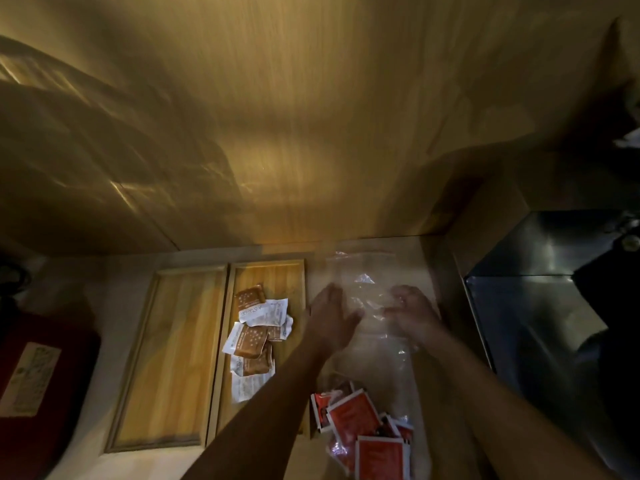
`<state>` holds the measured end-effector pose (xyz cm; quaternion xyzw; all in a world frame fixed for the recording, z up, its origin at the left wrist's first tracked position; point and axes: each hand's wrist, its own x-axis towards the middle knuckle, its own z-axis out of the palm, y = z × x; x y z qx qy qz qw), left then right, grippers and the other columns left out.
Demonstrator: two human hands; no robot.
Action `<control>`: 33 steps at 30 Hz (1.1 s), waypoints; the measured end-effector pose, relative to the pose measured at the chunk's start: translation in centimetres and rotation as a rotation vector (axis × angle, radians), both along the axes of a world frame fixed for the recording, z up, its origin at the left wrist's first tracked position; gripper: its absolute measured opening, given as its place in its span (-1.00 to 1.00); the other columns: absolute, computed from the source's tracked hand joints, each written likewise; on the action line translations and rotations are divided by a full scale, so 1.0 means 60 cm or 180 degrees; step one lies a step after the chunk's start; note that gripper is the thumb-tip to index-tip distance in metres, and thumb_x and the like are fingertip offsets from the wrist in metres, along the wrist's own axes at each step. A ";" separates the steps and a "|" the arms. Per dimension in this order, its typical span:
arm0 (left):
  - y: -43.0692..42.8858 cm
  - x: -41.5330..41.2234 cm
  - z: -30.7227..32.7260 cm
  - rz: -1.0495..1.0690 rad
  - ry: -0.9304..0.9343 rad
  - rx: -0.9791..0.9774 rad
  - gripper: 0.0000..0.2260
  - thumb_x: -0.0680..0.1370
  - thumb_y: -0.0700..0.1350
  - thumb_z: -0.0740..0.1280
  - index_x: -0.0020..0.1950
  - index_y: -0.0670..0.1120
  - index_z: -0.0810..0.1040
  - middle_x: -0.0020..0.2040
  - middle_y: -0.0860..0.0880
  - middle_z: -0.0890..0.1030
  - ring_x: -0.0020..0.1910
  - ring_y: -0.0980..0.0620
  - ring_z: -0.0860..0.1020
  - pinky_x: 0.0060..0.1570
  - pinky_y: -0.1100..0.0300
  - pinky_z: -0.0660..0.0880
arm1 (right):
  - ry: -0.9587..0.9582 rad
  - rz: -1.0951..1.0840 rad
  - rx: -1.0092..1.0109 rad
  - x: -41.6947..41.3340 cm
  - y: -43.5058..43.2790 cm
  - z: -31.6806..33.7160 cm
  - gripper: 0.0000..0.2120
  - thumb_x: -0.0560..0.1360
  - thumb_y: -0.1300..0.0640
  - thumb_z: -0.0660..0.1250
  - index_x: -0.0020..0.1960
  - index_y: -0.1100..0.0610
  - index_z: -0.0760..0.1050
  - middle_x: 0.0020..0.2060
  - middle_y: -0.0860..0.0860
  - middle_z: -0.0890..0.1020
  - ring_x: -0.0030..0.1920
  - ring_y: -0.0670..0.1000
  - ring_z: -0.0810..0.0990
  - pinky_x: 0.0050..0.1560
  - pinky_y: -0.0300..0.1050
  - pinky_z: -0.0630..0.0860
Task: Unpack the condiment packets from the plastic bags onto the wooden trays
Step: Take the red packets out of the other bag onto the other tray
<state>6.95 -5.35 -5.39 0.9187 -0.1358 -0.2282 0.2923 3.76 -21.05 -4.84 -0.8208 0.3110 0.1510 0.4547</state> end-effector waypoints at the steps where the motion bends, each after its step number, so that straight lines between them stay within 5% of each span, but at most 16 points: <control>1: 0.001 -0.003 -0.010 -0.0205 0.0000 0.0267 -0.36 0.50 0.21 0.14 0.45 -0.15 0.21 0.49 -0.17 0.22 0.49 -0.16 0.17 0.44 -0.09 0.16 | 0.0079 0.0346 -0.0348 -0.006 0.001 -0.006 -0.48 0.38 0.10 0.36 0.33 0.08 0.39 0.37 -0.01 0.37 0.36 0.10 0.33 0.37 0.05 0.30; 5: -0.003 -0.009 -0.020 -0.0488 -0.0078 0.0938 -0.36 0.58 0.15 0.08 0.52 -0.13 -0.07 0.57 -0.10 -0.10 0.54 -0.07 -0.13 0.49 -0.02 -0.08 | 0.0134 0.0909 -0.1010 -0.012 0.012 -0.012 -0.48 0.43 0.08 0.23 0.39 0.02 0.29 0.48 0.00 0.19 0.43 0.12 0.17 0.36 0.03 0.14; 10: 0.004 -0.013 0.022 -0.0005 -0.0216 0.0462 -0.49 0.57 0.07 0.17 0.44 -0.14 0.20 0.50 -0.19 0.18 0.46 -0.15 0.20 0.38 -0.02 0.23 | -0.0341 0.0158 -0.1169 -0.032 0.013 0.001 -0.67 0.46 0.12 0.21 0.21 0.13 0.44 0.30 0.11 0.39 0.30 0.13 0.33 0.28 0.03 0.25; 15: 0.040 -0.070 0.055 0.0380 -0.0089 0.0501 -0.68 0.54 0.00 0.24 0.19 -0.16 0.40 0.15 -0.16 0.58 0.10 -0.13 0.56 -0.02 0.07 0.48 | -0.0361 -0.0518 -0.0628 -0.094 0.031 0.018 -0.88 0.45 0.20 0.22 -0.10 0.16 0.53 -0.06 0.13 0.65 -0.08 0.11 0.59 -0.06 -0.07 0.50; 23: 0.052 -0.138 0.032 0.0631 0.0541 0.0250 -0.66 0.53 -0.03 0.27 0.21 -0.20 0.37 0.10 -0.14 0.61 0.05 -0.11 0.60 -0.13 0.17 0.42 | 0.0396 -0.0928 0.0162 -0.172 0.063 -0.008 -0.76 0.38 0.03 0.32 -0.01 0.12 0.46 -0.11 0.07 0.61 -0.08 0.11 0.61 -0.02 0.08 0.58; 29: 0.064 -0.134 0.040 0.1064 0.1020 -0.0413 -0.84 0.46 -0.21 0.32 -0.30 -0.19 0.59 -0.21 -0.23 0.64 -0.12 -0.23 0.62 -0.29 0.11 0.45 | 0.0005 -0.1317 0.0797 -0.191 0.071 -0.002 -0.89 0.38 0.33 0.25 -0.19 0.26 0.56 -0.20 0.18 0.64 -0.20 0.15 0.59 -0.21 -0.05 0.49; 33: 0.083 -0.143 0.055 0.1280 0.1438 -0.0959 -0.85 0.45 -0.31 0.28 -0.25 -0.20 0.62 -0.25 -0.19 0.66 -0.31 -0.06 0.60 -0.22 0.10 0.50 | -0.0170 -0.1504 0.1389 -0.208 0.072 0.021 -0.95 0.39 0.36 0.28 -0.24 0.29 0.49 -0.28 0.26 0.55 -0.26 0.15 0.53 -0.23 0.00 0.45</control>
